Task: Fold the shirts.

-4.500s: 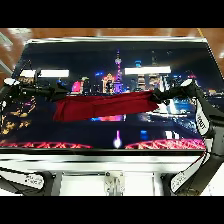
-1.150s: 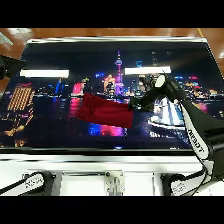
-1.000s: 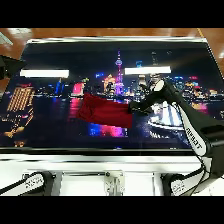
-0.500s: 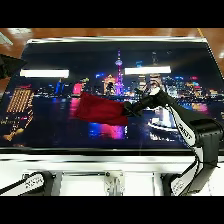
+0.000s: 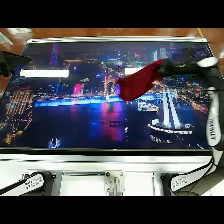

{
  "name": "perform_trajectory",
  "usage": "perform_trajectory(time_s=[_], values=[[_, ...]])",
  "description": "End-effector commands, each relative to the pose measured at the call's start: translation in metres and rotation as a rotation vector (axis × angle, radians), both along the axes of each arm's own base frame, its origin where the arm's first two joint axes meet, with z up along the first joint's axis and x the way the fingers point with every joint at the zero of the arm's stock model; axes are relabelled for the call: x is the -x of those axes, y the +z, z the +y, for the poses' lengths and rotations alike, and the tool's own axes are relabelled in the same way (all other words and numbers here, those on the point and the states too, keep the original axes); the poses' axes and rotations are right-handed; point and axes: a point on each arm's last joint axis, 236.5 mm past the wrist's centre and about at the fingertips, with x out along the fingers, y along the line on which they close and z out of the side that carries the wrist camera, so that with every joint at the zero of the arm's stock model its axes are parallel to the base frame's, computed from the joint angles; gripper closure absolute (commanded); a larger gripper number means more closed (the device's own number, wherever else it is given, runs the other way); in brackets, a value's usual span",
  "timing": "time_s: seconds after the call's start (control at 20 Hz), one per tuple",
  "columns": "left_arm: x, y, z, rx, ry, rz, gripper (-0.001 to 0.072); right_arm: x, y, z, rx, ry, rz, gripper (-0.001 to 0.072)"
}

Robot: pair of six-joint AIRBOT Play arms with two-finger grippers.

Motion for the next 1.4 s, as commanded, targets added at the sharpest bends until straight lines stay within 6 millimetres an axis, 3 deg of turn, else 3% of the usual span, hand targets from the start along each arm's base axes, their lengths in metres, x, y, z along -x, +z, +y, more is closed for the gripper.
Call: perform_trajectory(time_s=[0.0, 0.1, 0.2, 0.25, 0.35, 0.65, 0.8, 0.95, 1.1, 1.3, 1.35], values=[[0.004, 0.001, -0.025, 0.004, -0.060, -0.002, 0.0669, 0.039, 0.001, -0.141, 0.053, -0.200, 0.129, 0.0639], [0.008, 0.001, -0.042, 0.019, -0.094, 0.016, 0.0670, 0.086, -0.022, -0.213, 0.108, -0.308, 0.271, 0.0639], [0.012, 0.001, -0.059, 0.020, -0.133, 0.018, 0.0669, 0.143, -0.044, -0.270, 0.172, -0.380, 0.420, 0.0639], [0.013, 0.001, -0.067, 0.019, -0.150, 0.018, 0.0669, 0.171, -0.052, -0.292, 0.192, -0.416, 0.487, 0.0639], [0.017, 0.001, -0.080, 0.019, -0.181, 0.018, 0.0670, 0.220, -0.067, -0.316, 0.171, -0.480, 0.586, 0.0639], [0.027, 0.001, -0.107, 0.018, -0.249, 0.019, 0.0669, 0.353, -0.140, -0.290, 0.080, -0.609, 0.802, 0.0639], [0.028, 0.001, -0.111, 0.016, -0.259, 0.015, 0.0669, 0.399, -0.160, -0.276, 0.031, -0.729, 0.832, 0.0639], [0.028, 0.001, -0.111, 0.016, -0.259, 0.016, 0.0669, 0.431, -0.177, -0.258, -0.010, -0.771, 0.878, 0.0639], [0.028, 0.001, -0.111, 0.016, -0.259, 0.016, 0.0669, 0.449, -0.191, -0.237, -0.065, -0.789, 0.919, 0.0639], [0.028, 0.001, -0.111, 0.015, -0.259, 0.015, 0.0669, 0.464, -0.184, -0.247, 0.025, -0.833, 0.941, 0.0612], [0.028, 0.001, -0.111, 0.010, -0.262, 0.008, 0.0669, 0.475, -0.180, -0.252, 0.071, -0.848, 0.967, 0.0482]])
